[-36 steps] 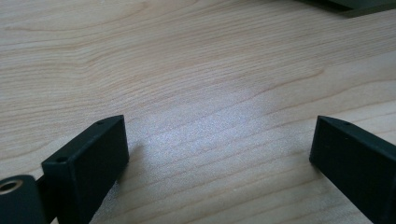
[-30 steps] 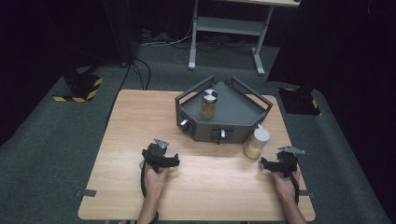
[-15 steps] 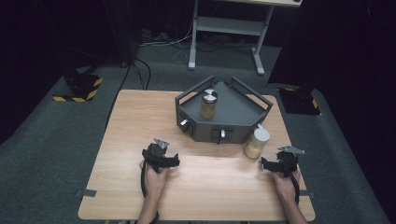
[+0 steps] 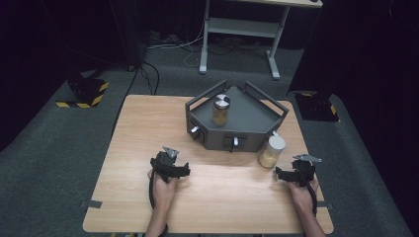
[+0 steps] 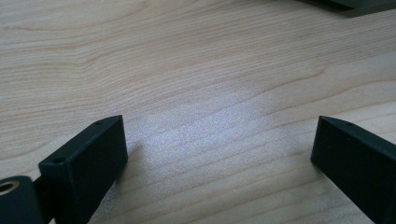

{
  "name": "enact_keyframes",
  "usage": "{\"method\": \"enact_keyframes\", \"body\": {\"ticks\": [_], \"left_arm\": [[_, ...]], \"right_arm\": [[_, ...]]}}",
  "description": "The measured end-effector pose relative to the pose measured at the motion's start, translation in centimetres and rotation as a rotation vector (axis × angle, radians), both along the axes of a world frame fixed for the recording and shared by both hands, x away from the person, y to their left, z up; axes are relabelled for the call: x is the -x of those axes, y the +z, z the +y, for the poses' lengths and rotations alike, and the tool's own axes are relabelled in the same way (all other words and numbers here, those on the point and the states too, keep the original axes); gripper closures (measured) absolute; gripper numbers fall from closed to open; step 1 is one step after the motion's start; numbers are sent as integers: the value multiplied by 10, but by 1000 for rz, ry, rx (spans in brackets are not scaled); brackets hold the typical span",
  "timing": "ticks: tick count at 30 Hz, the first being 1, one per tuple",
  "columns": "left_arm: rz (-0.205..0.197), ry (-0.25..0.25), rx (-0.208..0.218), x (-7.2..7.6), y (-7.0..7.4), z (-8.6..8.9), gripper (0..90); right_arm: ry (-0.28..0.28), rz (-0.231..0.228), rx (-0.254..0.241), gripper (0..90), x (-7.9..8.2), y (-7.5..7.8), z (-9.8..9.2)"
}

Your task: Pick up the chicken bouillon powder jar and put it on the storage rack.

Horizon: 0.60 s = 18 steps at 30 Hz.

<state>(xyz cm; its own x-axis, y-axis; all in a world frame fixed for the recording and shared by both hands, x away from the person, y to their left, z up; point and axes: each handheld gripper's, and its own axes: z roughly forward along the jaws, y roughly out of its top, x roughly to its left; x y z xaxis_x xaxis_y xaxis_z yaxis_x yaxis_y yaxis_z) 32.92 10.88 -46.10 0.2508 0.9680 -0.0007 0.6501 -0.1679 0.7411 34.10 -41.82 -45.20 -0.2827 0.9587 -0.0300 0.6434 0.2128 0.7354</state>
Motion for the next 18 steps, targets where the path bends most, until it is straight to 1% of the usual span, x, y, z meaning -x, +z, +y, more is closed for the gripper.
{"method": "enact_keyframes", "body": {"ticks": [4, 8, 12, 15, 17, 18], "left_arm": [[0, 0, 0, 0, 0, 0, 37], [0, 0, 0, 0, 0, 0, 36], [0, 1, 0, 0, 0, 0, 36], [0, 0, 0, 0, 0, 0, 37], [0, 0, 0, 0, 0, 0, 37], [0, 0, 0, 0, 0, 0, 36]], "right_arm": [[18, -2, -1, 6, 2, 0, -1], [34, -1, -14, 13, 6, 0, -3], [62, 0, -14, 22, 9, 0, -4], [76, -1, -17, 24, 11, 0, -5], [76, -1, -19, 24, 12, 0, -5], [87, -5, -18, 24, 14, 0, -5]]}}
